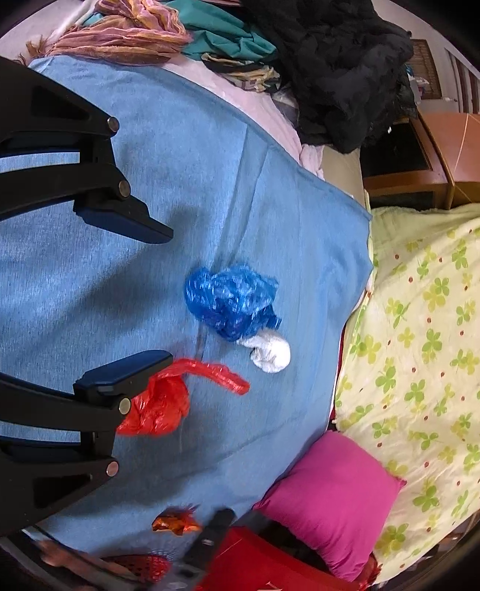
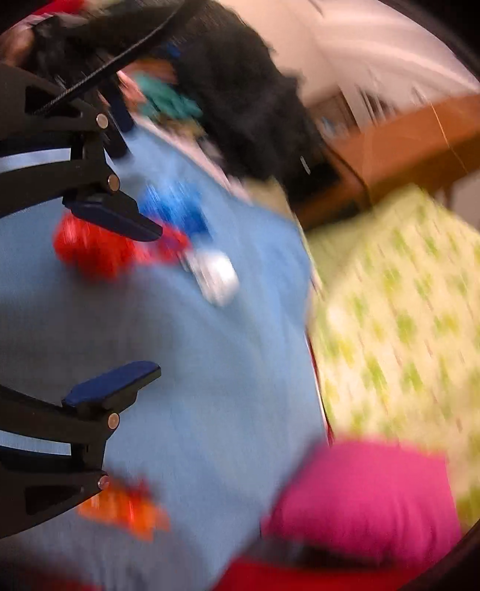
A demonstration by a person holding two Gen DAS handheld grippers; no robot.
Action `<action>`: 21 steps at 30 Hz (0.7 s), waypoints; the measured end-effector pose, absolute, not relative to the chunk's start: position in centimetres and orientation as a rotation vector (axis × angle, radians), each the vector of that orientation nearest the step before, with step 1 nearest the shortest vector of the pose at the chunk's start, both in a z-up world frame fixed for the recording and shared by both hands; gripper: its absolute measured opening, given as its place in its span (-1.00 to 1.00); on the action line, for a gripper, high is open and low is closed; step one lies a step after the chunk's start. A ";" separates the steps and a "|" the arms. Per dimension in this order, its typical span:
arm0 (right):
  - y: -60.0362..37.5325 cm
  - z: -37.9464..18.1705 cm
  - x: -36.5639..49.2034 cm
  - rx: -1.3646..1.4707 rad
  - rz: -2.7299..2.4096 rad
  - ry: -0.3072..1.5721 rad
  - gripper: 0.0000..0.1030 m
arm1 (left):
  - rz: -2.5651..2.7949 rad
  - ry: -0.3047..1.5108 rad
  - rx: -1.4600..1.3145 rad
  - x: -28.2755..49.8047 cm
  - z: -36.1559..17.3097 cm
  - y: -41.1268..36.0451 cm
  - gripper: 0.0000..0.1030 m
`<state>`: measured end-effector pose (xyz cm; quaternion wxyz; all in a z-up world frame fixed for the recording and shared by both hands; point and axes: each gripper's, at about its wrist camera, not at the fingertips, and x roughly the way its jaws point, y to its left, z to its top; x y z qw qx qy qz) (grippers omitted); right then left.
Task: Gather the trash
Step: 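Grasp the red plastic bag with the left tool while the right tool grasps the orange packet, then lift the red bag and orange packet with both tools toward the basket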
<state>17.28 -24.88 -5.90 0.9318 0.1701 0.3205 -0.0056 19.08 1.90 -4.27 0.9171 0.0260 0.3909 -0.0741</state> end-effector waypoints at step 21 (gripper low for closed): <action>-32.0 -11.8 20.0 0.370 -0.375 0.944 -0.37 | -0.367 0.957 0.046 20.9 -8.6 -5.5 -0.08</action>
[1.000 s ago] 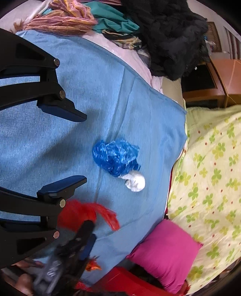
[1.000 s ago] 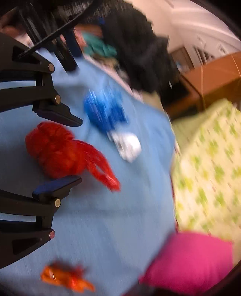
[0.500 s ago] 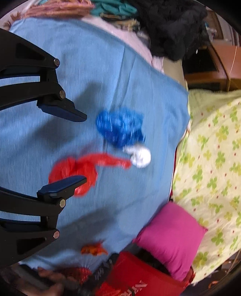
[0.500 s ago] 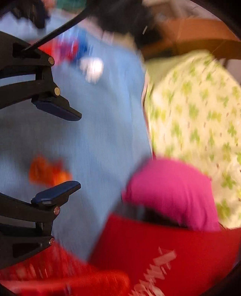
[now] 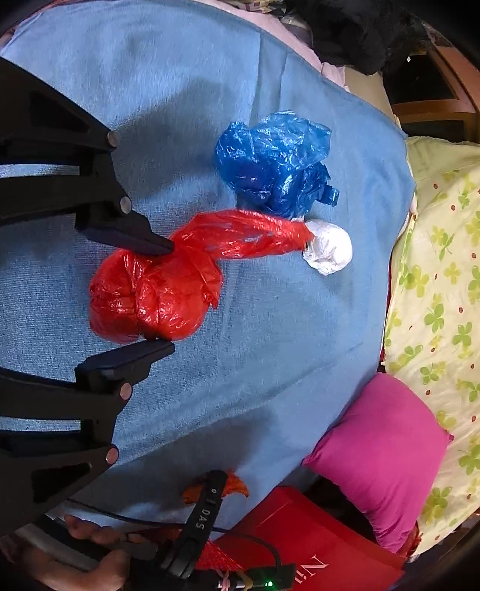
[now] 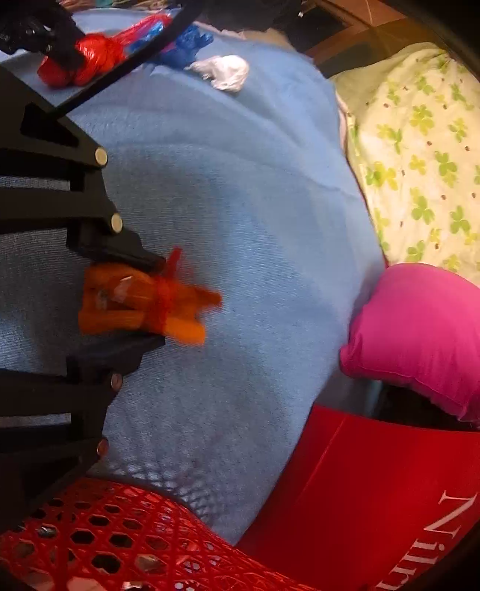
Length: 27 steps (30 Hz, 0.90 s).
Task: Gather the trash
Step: 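Lift the red bag and orange packet with both tools toward the basket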
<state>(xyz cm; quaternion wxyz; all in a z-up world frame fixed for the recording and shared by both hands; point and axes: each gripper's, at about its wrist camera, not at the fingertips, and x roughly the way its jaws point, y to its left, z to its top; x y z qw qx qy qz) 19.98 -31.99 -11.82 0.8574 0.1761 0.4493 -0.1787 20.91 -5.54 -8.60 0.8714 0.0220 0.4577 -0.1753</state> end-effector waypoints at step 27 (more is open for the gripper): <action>-24.7 -2.8 13.2 0.270 -0.062 0.670 -0.37 | -0.390 0.702 0.041 16.7 -2.4 -3.0 -0.18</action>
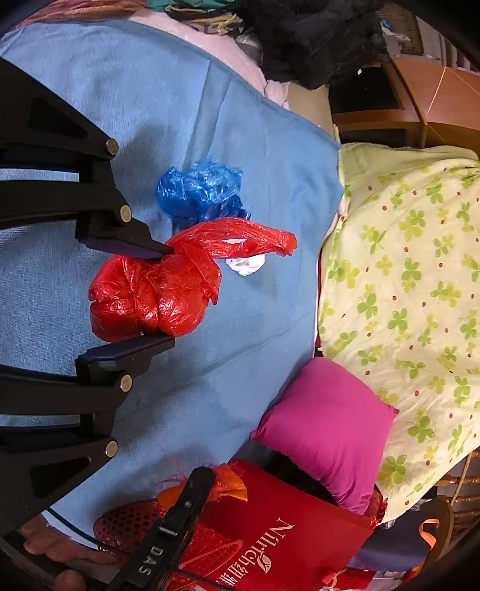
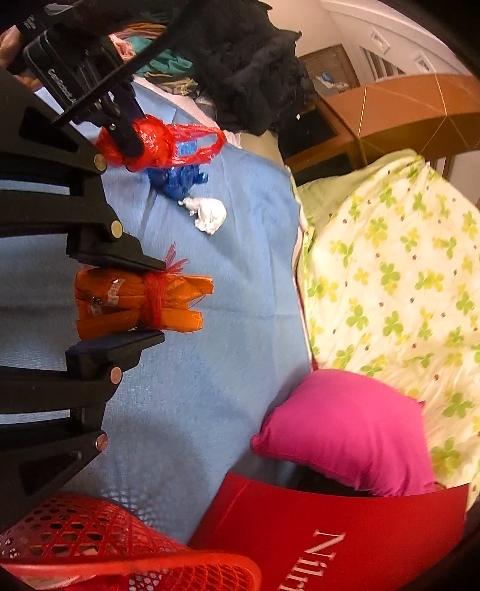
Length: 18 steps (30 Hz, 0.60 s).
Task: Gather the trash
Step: 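Lift the red bag and orange packet with both tools toward the basket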
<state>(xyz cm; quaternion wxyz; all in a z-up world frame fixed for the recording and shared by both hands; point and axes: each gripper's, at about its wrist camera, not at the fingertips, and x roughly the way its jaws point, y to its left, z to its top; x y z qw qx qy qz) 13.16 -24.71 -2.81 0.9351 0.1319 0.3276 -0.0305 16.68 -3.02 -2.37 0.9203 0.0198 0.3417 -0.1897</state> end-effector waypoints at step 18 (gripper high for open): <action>-23.6 -1.1 7.9 0.241 -0.023 0.595 -0.37 | -0.316 0.635 0.181 14.2 -2.0 -4.3 -0.18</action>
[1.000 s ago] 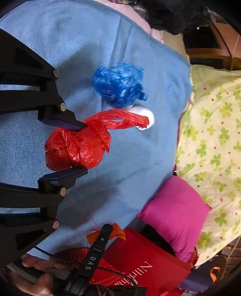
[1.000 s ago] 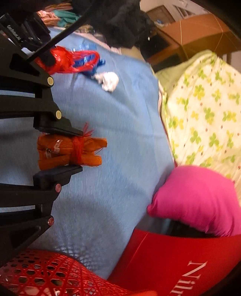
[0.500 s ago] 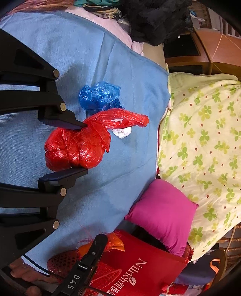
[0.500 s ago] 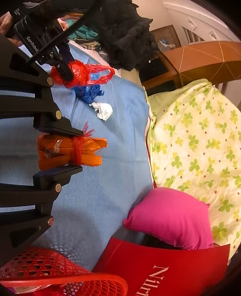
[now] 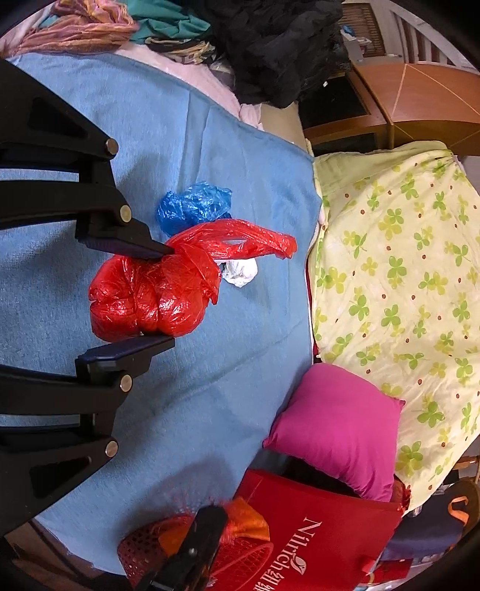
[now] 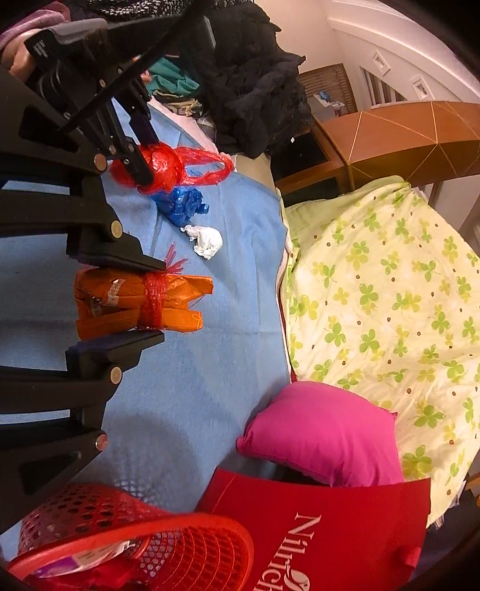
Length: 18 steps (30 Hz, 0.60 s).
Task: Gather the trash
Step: 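Lift the red bag and orange packet with both tools toward the basket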
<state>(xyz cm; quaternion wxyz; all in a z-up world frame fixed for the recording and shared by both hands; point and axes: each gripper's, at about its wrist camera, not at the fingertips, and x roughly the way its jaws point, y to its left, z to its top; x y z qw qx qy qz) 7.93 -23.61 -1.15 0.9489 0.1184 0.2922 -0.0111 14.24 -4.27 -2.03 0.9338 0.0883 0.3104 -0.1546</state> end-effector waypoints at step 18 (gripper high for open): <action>-24.6 -0.2 6.1 0.184 -0.039 0.566 -0.37 | -0.346 0.575 0.270 12.0 -1.7 -7.6 -0.18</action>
